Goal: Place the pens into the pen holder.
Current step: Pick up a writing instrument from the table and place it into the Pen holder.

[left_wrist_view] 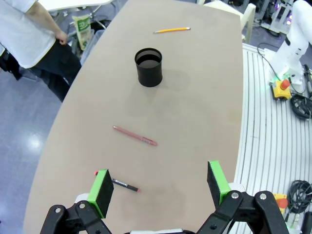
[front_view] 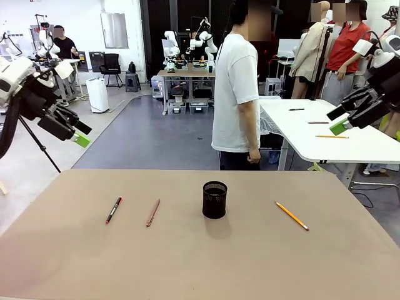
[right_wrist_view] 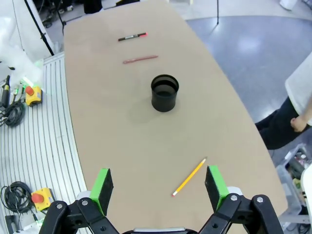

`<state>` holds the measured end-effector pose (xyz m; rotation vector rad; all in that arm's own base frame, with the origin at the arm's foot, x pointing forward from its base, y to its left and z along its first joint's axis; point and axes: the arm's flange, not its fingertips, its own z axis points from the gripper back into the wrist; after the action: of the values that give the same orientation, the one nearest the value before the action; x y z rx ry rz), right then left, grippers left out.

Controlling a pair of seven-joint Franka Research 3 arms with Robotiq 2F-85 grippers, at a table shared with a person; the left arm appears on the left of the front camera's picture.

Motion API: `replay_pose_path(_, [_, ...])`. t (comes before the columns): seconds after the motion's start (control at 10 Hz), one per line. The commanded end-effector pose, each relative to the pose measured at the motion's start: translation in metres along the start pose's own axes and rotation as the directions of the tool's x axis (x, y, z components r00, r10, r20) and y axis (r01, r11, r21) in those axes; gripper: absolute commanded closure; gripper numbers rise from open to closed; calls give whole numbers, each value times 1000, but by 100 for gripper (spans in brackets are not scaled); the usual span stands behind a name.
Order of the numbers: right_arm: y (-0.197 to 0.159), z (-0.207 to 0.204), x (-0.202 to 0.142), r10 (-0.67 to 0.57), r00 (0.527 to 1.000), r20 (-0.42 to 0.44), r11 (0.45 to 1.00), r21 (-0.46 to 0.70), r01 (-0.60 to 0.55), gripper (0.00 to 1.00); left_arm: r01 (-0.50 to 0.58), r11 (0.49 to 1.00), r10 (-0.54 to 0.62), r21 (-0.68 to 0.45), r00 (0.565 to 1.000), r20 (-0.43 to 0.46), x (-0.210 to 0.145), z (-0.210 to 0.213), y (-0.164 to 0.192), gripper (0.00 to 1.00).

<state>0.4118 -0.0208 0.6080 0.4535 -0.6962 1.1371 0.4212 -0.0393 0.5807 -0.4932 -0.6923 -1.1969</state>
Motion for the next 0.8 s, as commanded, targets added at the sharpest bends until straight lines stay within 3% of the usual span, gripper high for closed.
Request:
replay_pose_path(0.0, [0, 0, 0, -1, 1000, 0, 1000, -1, 1, 0, 1, 1000, -1, -1, 1000, 1, 0, 0, 0, 0])
replay_pose_path(0.7, [0, 0, 0, -1, 1000, 0, 1000, -1, 1, 0, 1, 1000, -1, -1, 1000, 1, 0, 0, 0, 0])
